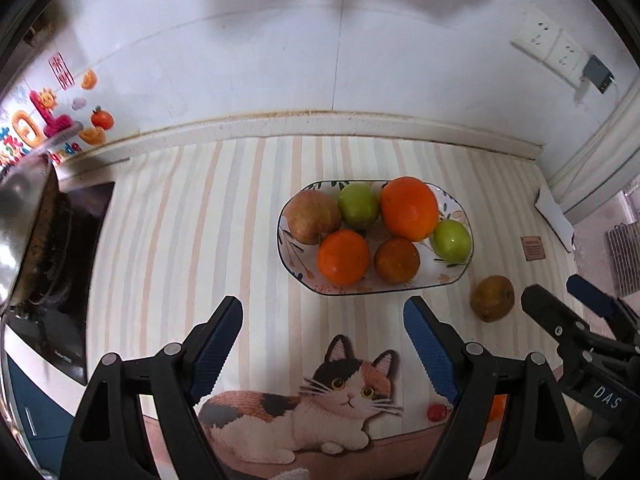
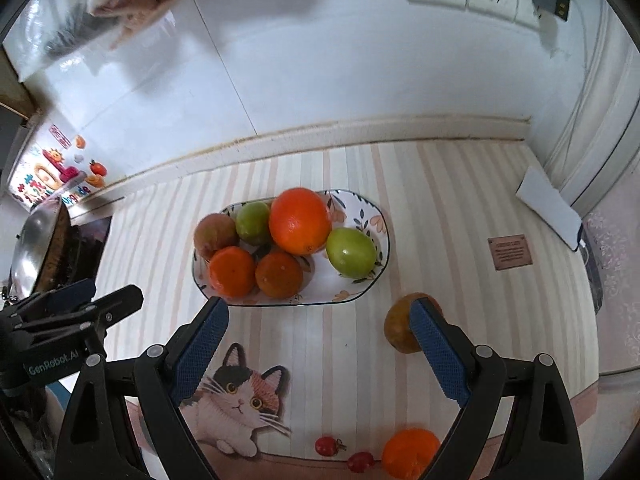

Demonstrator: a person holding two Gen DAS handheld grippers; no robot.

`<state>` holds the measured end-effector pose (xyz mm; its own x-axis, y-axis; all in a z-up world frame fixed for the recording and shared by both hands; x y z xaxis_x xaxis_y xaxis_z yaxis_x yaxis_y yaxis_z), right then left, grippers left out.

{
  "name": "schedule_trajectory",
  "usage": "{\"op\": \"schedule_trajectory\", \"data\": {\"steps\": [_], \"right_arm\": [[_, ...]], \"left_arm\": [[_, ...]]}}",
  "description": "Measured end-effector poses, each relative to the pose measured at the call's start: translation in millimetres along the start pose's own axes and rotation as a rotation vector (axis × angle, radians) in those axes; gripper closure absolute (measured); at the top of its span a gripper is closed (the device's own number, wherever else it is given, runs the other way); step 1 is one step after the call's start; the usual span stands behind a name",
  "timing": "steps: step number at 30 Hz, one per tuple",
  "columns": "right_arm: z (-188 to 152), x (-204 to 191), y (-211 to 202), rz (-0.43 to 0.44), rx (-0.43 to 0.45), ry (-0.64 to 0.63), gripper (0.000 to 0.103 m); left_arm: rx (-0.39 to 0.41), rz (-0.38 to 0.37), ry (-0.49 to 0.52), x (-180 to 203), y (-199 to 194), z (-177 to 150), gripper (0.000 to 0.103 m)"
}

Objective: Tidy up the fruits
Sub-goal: 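Move both tools toward the brown apple and the orange by the mat, then grasp the brown apple with the left tool while the right tool grasps an orange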

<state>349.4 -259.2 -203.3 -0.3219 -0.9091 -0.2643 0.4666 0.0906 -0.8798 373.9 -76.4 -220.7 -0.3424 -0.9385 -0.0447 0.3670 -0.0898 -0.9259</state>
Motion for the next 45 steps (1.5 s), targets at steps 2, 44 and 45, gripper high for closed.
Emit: {"op": "schedule_trajectory", "data": {"steps": [2, 44, 45], "right_arm": [[-2, -2, -13, 0.010, 0.016, -0.001, 0.009], [-161, 167, 96, -0.116, -0.381, 0.387, 0.035], [-161, 168, 96, -0.110, -0.379, 0.392, 0.035]], "left_arm": [[0.012, -0.006, 0.009, 4, -10, -2, 0.021], [-0.337, -0.130, 0.299, 159, 111, -29, 0.021], [-0.335, -0.142, 0.303, 164, 112, -23, 0.021]]}}
Point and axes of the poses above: each gripper's, at about its wrist camera, not at the fingertips, and y roughly the way its jaws point, x to its right, z to its top, the point moved 9 cm from there along y, roughly the way its jaws point, and after that the axes turned 14 degrees about y, right-handed, at the moved point
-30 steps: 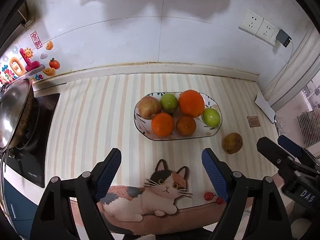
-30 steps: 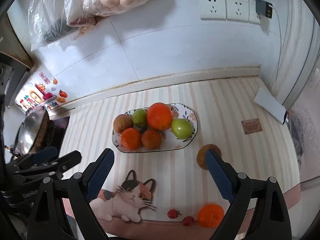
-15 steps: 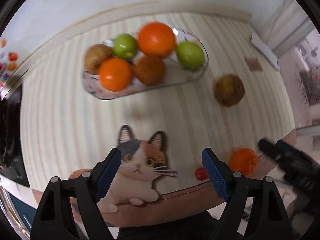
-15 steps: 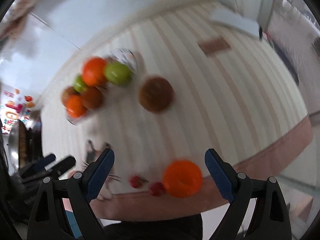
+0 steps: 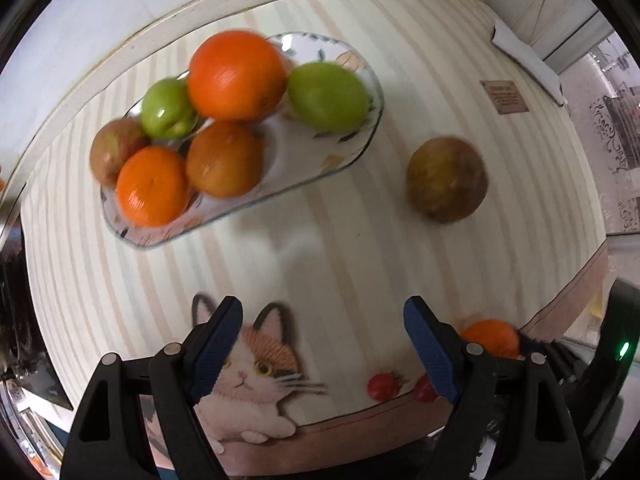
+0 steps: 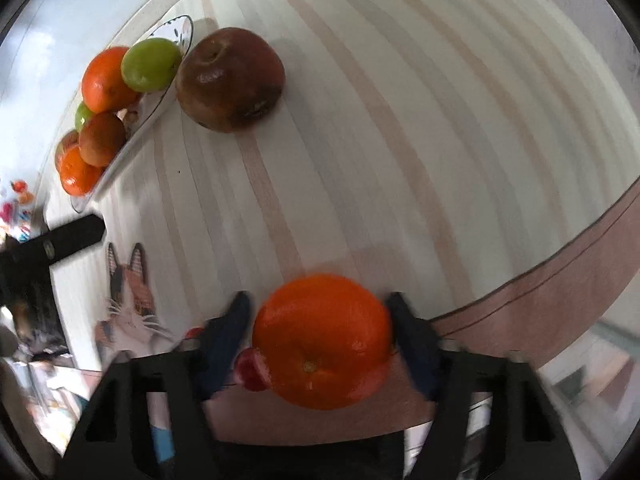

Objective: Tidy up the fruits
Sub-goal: 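Grasp the brown apple with the left tool while the right tool grasps an orange, then carry the brown apple and orange onto the floral plate and open both tools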

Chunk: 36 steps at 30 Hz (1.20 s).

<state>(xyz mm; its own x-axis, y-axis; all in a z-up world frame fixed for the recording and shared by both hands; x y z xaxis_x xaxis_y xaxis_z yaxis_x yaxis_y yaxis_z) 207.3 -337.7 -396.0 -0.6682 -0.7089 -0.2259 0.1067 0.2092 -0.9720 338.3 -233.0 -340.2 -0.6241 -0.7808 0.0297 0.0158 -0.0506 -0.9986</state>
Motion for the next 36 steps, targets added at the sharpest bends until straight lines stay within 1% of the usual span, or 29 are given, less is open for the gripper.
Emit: {"op": "schedule_trajectory", "data": {"steps": [3, 6, 9, 12, 15, 17, 18, 19, 20, 23, 26, 30, 34, 35, 36], "right_arm": [[5, 5, -4, 0.003, 0.016, 0.016, 0.036], [16, 17, -10, 0.016, 0.026, 0.058, 0.036], [30, 29, -17, 0.012, 0.046, 0.086, 0.036], [50, 36, -21, 0.008, 0.058, 0.100, 0.036], [67, 41, -24, 0.004, 0.064, 0.107, 0.036], [71, 43, -24, 0.010, 0.057, 0.118, 0.036], [73, 45, -25, 0.014, 0.055, 0.123, 0.035], [73, 45, -23, 0.017, 0.051, 0.129, 0.035], [73, 45, -23, 0.019, 0.046, 0.137, 0.035], [73, 47, -27, 0.032, 0.034, 0.157, 0.034], [73, 48, -39, 0.013, 0.048, 0.149, 0.029], [70, 46, -42, 0.012, 0.048, 0.135, 0.029], [73, 48, -34, 0.008, 0.059, 0.150, 0.029], [74, 49, -32, 0.013, 0.066, 0.158, 0.029], [76, 48, -30, 0.012, 0.076, 0.157, 0.032]], "left_arm": [[0.011, -0.023, 0.025, 13, -3, 23, 0.021], [0.003, -0.043, 0.068, 30, -1, 49, 0.021], [-0.023, -0.054, 0.112, 49, 11, 72, 0.021], [-0.070, -0.060, 0.138, 59, 29, 84, 0.021], [-0.105, -0.071, 0.148, 65, 46, 88, 0.021], [-0.110, -0.071, 0.153, 67, 53, 91, 0.022], [-0.107, -0.068, 0.160, 69, 55, 92, 0.027], [-0.101, -0.075, 0.167, 71, 56, 92, 0.039], [-0.101, -0.077, 0.168, 74, 57, 93, 0.039], [-0.090, -0.047, 0.197, 78, 55, 95, 0.040], [-0.091, -0.053, 0.196, 82, 56, 91, 0.040], [-0.095, -0.062, 0.196, 80, 51, 81, 0.040], [-0.096, -0.067, 0.179, 76, 52, 72, 0.040], [-0.096, -0.065, 0.177, 73, 52, 70, 0.040], [-0.095, -0.066, 0.173, 71, 52, 67, 0.040]]}}
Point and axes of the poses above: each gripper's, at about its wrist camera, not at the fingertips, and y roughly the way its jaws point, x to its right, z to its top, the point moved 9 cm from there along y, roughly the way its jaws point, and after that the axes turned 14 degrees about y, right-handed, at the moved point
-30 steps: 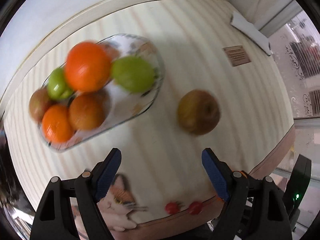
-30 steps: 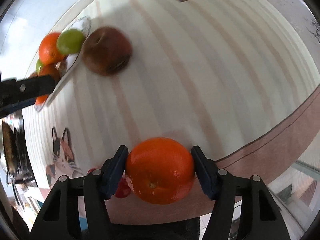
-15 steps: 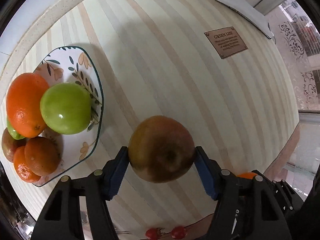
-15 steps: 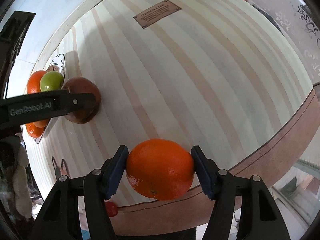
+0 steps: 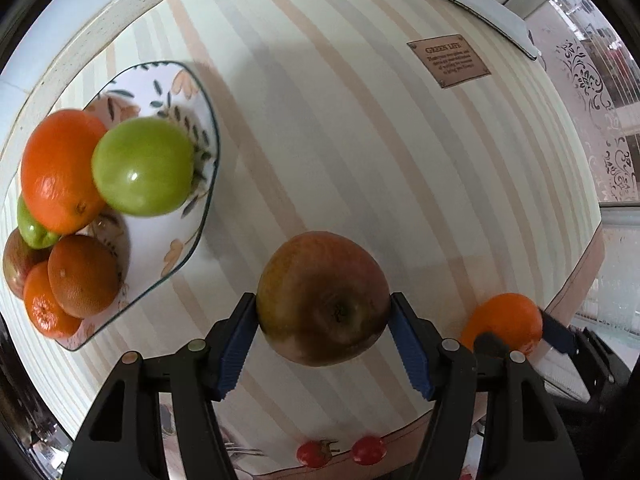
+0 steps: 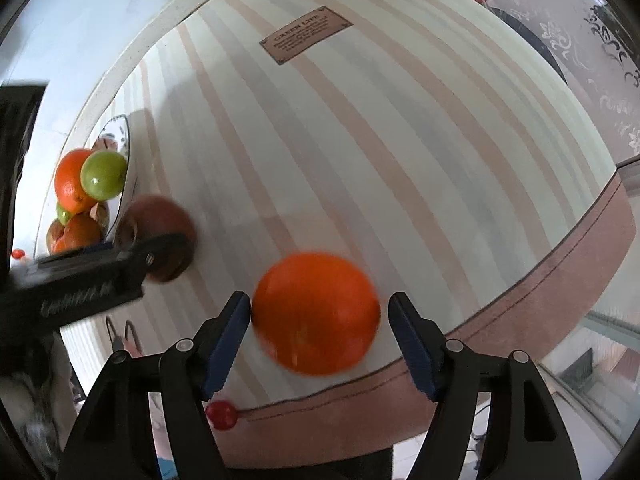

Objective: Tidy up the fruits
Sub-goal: 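Carry the brown apple and orange onto the floral plate and open both tools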

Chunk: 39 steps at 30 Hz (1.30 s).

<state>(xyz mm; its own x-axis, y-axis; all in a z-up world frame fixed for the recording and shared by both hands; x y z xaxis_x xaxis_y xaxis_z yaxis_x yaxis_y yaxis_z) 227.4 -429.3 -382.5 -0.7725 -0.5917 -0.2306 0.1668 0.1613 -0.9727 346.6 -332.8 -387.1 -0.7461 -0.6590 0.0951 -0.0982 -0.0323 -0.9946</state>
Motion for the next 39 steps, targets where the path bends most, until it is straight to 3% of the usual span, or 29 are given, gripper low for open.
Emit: {"op": "schedule_trajectory", "data": {"steps": [17, 25, 39], "right_arm": [[-4, -11, 12, -0.039, -0.011, -0.021, 0.033], [-4, -16, 12, -0.055, 0.027, -0.069, 0.034], [-4, -47, -1, 0.067, 0.007, -0.085, 0.035]], "left_arm": [[0.017, -0.028, -0.055, -29, 13, -17, 0.040], [0.028, -0.023, -0.062, -26, 9, -25, 0.040], [0.118, -0.059, -0.130, -48, -38, -44, 0.040]]}}
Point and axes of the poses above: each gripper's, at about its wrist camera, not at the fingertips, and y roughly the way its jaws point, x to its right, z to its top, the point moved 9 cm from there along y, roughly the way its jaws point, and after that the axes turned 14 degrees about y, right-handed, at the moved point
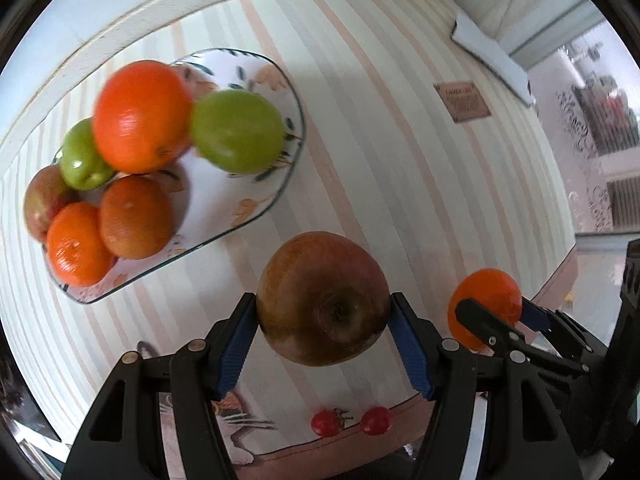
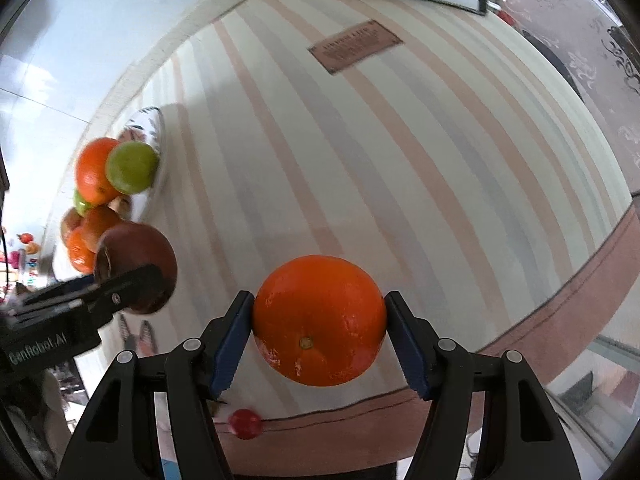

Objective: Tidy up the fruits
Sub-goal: 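Carry the brown apple and orange onto the floral plate and open both tools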

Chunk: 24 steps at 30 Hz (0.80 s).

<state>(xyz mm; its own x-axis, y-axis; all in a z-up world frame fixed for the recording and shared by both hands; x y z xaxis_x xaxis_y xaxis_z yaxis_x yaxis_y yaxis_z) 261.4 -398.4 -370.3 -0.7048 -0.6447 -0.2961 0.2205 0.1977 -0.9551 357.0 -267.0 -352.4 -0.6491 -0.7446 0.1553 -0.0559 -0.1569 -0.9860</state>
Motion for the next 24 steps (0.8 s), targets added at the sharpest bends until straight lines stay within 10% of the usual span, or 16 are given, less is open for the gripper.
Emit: {"op": "schedule_trajectory", "data": {"steps": [15, 24], "right_arm": [[61, -159, -15, 0.196, -0.004, -0.180, 0.035], [110, -238, 24, 0.140, -0.019, -0.268, 0.035]], "left_arm": [[0.175, 0.053, -0.218, -114, -101, 5, 0.040], [0.103, 0.060, -0.317, -171, -70, 21, 0.040]]}}
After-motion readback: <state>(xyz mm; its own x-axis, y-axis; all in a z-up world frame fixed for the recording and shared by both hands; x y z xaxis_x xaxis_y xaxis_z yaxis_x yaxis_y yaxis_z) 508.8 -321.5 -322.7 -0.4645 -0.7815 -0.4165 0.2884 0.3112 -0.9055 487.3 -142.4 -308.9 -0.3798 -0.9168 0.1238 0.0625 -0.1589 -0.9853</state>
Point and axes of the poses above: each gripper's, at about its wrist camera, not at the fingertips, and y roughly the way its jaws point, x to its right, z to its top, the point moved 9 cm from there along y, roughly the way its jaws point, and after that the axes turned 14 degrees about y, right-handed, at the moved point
